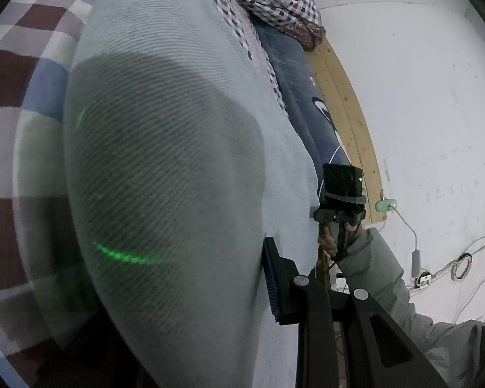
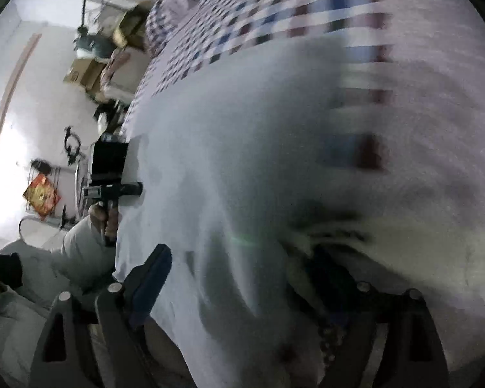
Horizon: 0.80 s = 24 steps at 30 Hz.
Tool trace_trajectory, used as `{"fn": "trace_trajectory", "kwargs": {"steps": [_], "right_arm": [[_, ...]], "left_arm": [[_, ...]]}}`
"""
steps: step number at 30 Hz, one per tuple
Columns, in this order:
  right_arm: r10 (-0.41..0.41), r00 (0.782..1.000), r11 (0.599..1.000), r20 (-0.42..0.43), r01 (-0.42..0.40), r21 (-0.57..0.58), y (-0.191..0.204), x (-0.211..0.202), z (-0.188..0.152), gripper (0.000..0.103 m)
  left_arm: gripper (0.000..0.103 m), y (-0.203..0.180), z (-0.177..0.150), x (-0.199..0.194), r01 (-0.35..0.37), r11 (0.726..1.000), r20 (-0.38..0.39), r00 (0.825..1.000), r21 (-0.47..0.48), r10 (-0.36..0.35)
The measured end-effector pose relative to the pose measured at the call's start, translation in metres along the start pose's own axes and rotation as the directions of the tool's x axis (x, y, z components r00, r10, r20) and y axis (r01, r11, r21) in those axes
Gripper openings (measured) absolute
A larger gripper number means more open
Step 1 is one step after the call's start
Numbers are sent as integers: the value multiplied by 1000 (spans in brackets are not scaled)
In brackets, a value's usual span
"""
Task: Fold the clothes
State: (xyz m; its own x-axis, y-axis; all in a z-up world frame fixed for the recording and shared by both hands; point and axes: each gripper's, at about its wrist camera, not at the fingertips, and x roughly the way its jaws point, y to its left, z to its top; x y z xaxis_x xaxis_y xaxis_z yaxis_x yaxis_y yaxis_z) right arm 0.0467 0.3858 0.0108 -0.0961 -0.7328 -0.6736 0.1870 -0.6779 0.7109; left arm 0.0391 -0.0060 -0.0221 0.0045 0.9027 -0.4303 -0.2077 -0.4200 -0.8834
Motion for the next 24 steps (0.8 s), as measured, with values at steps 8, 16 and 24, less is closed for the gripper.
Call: {"fn": "trace_trajectory", "kwargs": {"steps": [8,16,24], "right_arm": [[-91,995,995,30,91,-26,26,15,-1,84],[-378,899,922,222,387,5,85,4,-29,52],[-416,855,896,309,444,-23,165,20,-51,39]], "left_arm": [[26,-8,-5,4,-15,1000,7,1000,-5,15],[23,-29,-10,4,-127,991,31,992,45,126],[19,-68,-34,-17,-217,967,97,974,135,205]]}}
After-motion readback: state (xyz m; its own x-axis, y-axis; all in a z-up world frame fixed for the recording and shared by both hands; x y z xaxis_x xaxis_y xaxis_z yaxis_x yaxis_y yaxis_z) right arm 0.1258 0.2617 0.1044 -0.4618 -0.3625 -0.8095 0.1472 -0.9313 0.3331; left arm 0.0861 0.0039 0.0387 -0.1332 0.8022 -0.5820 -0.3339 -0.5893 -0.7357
